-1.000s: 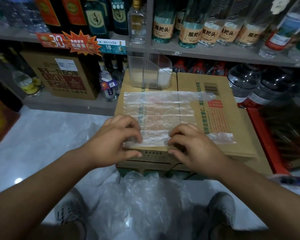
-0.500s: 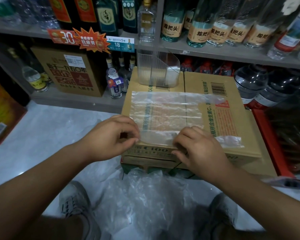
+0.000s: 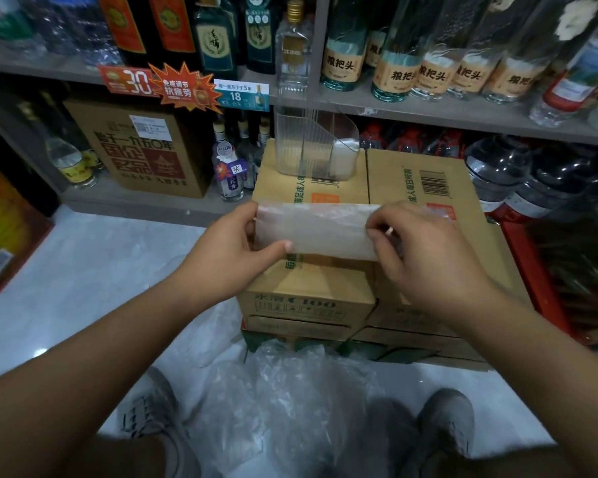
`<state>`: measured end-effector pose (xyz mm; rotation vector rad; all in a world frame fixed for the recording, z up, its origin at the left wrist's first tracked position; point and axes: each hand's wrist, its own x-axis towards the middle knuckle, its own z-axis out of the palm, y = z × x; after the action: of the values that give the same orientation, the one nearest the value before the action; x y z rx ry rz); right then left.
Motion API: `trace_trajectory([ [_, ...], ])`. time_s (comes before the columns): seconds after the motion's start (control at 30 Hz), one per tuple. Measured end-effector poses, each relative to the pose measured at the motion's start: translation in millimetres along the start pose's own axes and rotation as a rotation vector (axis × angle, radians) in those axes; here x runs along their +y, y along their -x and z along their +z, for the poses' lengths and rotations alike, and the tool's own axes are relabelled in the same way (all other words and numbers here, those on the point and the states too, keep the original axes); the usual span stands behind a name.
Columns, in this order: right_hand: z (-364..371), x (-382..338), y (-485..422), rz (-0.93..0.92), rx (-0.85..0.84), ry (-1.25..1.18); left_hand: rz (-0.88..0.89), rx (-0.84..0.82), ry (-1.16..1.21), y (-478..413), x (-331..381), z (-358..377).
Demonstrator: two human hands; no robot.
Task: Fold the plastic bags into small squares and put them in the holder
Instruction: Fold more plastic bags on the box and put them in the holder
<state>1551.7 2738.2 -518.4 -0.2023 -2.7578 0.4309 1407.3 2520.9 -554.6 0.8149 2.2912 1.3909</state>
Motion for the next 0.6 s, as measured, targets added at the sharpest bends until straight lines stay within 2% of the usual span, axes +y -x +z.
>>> trace_trajectory([
  [0.13,3,9,-35,0.012,-0.04,0.091,-0.113,0.122,-0.13,-16,-8,6],
  [0.3,33,30,-73,0.071,-0.082,0.041,-0.233,0.124,-0.202,-31,-12,8],
  [0.6,68,49,-89,0.187,-0.181,-0.065,-0.212,0.119,-0.41,-40,-11,6],
])
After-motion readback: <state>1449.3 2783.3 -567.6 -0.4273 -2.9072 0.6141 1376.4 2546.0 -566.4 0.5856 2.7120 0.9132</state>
